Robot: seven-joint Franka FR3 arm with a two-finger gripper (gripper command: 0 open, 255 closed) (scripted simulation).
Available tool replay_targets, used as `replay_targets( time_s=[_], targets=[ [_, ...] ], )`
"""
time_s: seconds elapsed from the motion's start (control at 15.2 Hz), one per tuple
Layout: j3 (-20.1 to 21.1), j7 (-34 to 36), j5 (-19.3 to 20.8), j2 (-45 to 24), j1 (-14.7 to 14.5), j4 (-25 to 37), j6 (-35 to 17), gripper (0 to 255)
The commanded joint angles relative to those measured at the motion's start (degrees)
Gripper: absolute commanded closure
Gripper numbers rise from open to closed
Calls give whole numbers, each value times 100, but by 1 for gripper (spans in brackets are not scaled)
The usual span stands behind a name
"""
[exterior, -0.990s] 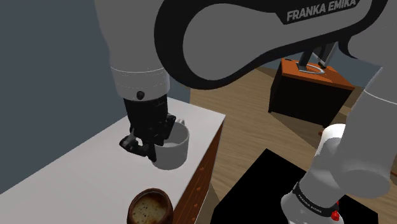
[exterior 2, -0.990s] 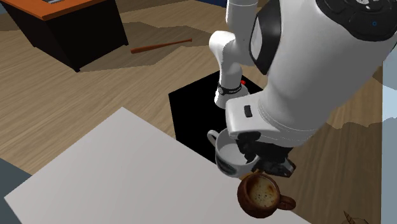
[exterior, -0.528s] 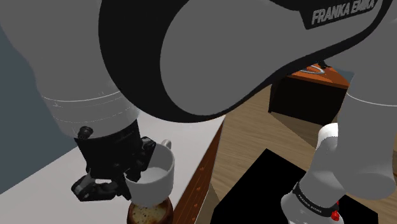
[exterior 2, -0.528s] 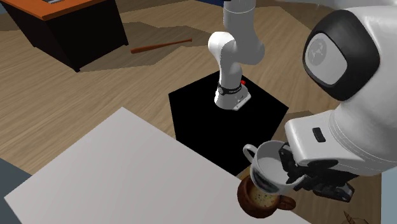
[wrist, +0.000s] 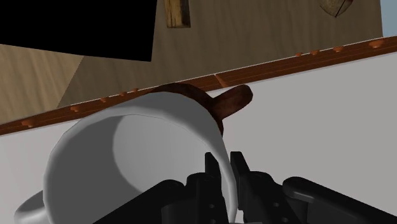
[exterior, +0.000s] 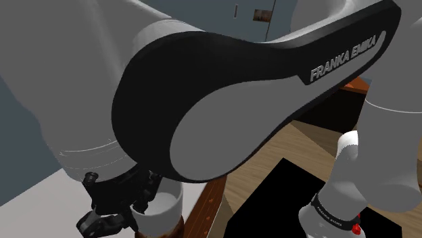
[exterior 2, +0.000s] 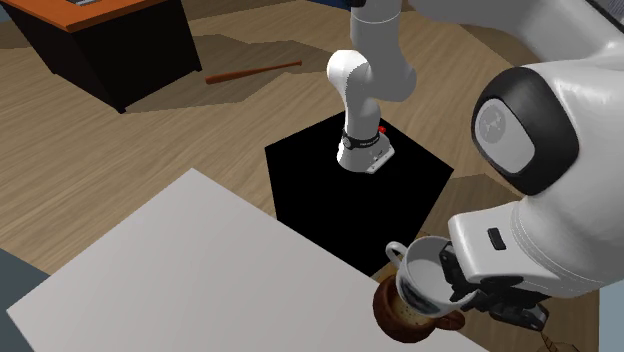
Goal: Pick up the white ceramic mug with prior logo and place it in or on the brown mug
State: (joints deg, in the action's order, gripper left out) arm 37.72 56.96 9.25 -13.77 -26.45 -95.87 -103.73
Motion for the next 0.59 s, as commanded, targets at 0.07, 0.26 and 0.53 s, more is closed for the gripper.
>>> replay_targets(
  time_s=[0.07,0.26,0.53],
  targets=[
    [-16,19,36,-45,5,-172,-211,255],
    [-30,49,76,-95,3,-347,-424,255],
    [-44,76,115,-144,-2,-477,-591,255]
  ],
)
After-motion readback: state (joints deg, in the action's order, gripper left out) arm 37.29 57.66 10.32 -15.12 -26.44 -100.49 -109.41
